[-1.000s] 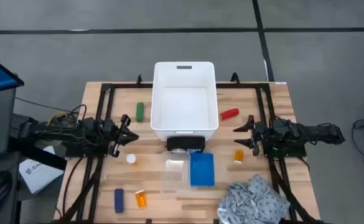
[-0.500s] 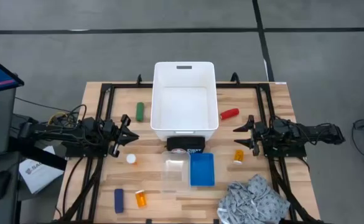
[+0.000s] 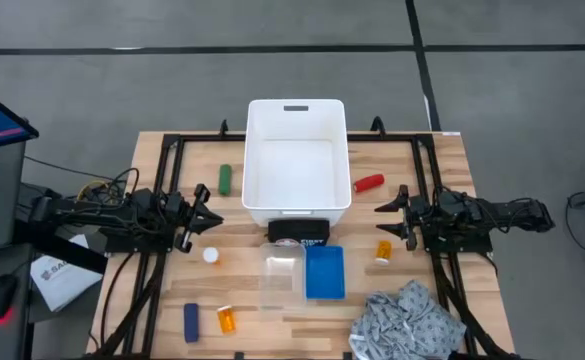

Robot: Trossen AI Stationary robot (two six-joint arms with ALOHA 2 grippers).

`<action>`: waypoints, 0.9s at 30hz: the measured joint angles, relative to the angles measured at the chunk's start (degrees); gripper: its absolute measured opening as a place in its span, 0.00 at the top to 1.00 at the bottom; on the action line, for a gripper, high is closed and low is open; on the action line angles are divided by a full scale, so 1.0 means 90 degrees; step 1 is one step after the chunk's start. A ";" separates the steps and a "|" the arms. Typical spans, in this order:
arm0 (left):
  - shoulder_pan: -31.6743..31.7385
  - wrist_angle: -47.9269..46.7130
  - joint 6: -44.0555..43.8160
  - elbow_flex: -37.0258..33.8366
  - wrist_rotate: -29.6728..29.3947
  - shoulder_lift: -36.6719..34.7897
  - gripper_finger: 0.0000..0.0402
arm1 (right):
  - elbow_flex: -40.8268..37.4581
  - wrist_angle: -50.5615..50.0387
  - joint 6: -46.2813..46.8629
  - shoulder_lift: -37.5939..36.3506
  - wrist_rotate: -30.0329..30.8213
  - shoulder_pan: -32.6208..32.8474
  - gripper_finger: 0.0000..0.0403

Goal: Pick & place medical supplies in basket/bin

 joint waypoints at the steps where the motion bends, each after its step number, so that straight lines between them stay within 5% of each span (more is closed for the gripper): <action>1: 0.0002 0.0000 0.0001 0.0000 -0.0002 -0.0001 0.95 | 0.0000 0.0000 0.0000 0.0000 0.0000 0.0001 0.43; 20: 0.0002 0.0000 0.0056 0.0001 -0.0017 -0.0002 0.95 | 0.0000 0.0001 0.0000 -0.0002 0.0000 0.0000 0.43; 27: 0.0002 0.0148 0.0158 0.0000 -0.0684 0.0032 0.95 | 0.0000 0.0000 -0.0001 0.0000 -0.0001 0.0000 0.43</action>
